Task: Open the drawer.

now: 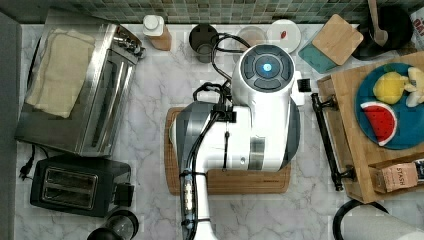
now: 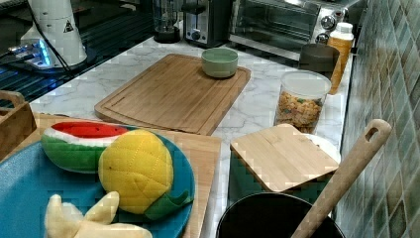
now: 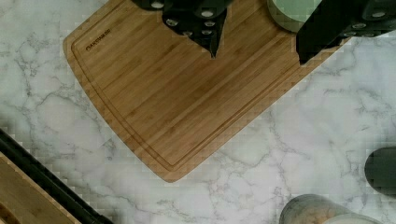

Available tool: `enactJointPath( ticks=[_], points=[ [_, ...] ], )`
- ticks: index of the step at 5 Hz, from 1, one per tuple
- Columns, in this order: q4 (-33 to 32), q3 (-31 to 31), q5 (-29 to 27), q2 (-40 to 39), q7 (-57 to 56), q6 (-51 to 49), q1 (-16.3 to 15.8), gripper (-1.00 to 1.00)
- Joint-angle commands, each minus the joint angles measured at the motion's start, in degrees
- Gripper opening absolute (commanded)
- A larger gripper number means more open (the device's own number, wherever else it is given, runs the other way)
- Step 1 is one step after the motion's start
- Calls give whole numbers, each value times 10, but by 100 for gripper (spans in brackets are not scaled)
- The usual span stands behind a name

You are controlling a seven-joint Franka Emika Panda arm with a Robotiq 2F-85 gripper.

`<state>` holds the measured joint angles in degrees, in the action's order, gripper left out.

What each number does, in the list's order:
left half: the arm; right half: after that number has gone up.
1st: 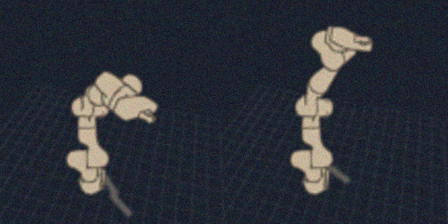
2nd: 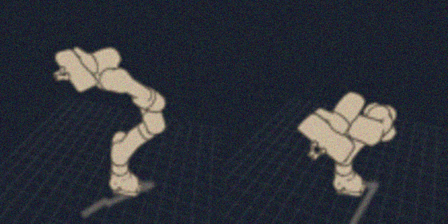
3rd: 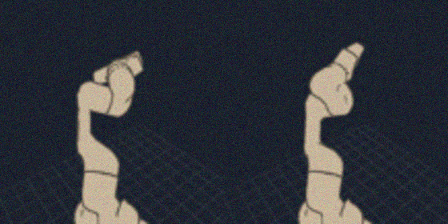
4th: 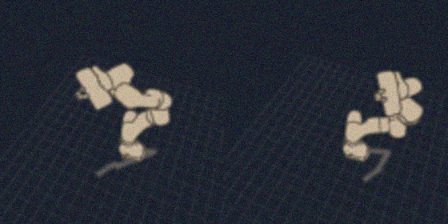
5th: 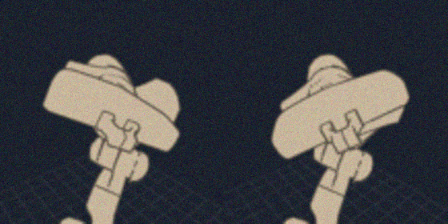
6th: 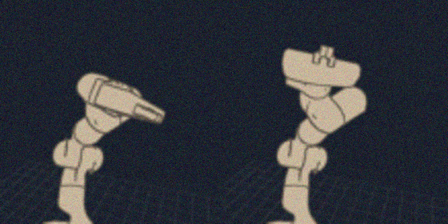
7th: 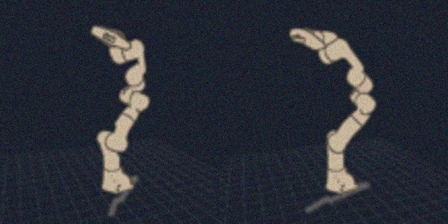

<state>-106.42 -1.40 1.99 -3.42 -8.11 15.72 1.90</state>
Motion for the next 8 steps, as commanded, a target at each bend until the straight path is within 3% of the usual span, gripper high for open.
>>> enactJointPath(
  ticks=[1, 3, 6, 8],
  points=[
    [-5, -1, 3, 0, 0, 0, 0, 100],
    [-66, -10, 26, 36, -223, 19, 15, 100],
    [-160, -49, 60, 68, -494, 137, 53, 100],
    [-187, -83, 76, 63, -596, 204, 71, 100]
  ],
)
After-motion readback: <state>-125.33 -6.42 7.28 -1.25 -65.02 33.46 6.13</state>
